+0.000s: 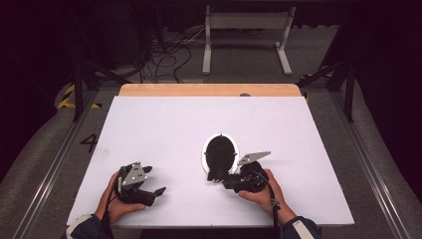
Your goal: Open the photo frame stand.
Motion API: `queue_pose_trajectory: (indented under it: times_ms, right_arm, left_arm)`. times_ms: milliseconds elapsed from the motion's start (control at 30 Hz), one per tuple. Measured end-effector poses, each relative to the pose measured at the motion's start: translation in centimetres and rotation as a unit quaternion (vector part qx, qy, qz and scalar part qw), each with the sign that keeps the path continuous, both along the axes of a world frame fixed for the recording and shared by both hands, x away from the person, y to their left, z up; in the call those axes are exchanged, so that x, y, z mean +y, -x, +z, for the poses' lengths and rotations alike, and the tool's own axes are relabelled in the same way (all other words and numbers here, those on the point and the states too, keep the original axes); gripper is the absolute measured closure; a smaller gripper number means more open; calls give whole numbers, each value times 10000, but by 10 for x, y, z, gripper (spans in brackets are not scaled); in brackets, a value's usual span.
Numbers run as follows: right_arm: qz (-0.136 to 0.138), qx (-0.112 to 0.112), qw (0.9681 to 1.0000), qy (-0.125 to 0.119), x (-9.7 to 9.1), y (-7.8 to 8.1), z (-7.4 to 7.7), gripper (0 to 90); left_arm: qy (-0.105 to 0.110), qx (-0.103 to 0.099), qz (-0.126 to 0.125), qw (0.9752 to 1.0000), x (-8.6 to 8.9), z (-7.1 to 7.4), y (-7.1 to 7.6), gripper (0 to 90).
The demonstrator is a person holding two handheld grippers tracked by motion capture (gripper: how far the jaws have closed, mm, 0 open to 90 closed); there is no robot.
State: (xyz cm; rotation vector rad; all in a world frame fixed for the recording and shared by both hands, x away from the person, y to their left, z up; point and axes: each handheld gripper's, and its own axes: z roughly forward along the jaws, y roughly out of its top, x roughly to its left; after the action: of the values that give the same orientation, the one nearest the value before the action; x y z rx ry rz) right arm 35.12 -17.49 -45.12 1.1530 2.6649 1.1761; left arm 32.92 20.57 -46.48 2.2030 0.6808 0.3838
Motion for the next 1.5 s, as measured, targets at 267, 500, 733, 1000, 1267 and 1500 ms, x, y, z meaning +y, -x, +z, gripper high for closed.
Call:
queue_pose_trajectory:
  times_ms: [267, 500, 733, 1000, 1267, 1500]
  right_arm:
    - [-373, 617, 9947, -730, -10, -10, -6, 595]
    - [-485, 788, 9905, -1016, -12, -14, -6, 583]
    - [-603, 1097, 9817, -1435, -15, -19, -9, 565]
    - [-843, 1424, 9673, -1921, -14, -27, -13, 575]
    - [-1059, 1575, 9550, -2281, -15, -36, -16, 553]
    - [-1081, 1647, 9484, -2482, -15, -47, -20, 554]
  left_arm:
    - [-17, 5, -87, 10000, -5, 0, 0, 155]
    - [-10, 41, -133, 9999, -9, 0, 0, 157]
    - [-17, 66, -169, 9998, -11, -1, -1, 157]
    - [-139, 36, -245, 9996, -20, -2, -4, 160]
    - [-188, 171, -300, 9992, -35, -3, -24, 179]
    - [-93, 278, -396, 9988, -55, 1, -50, 190]
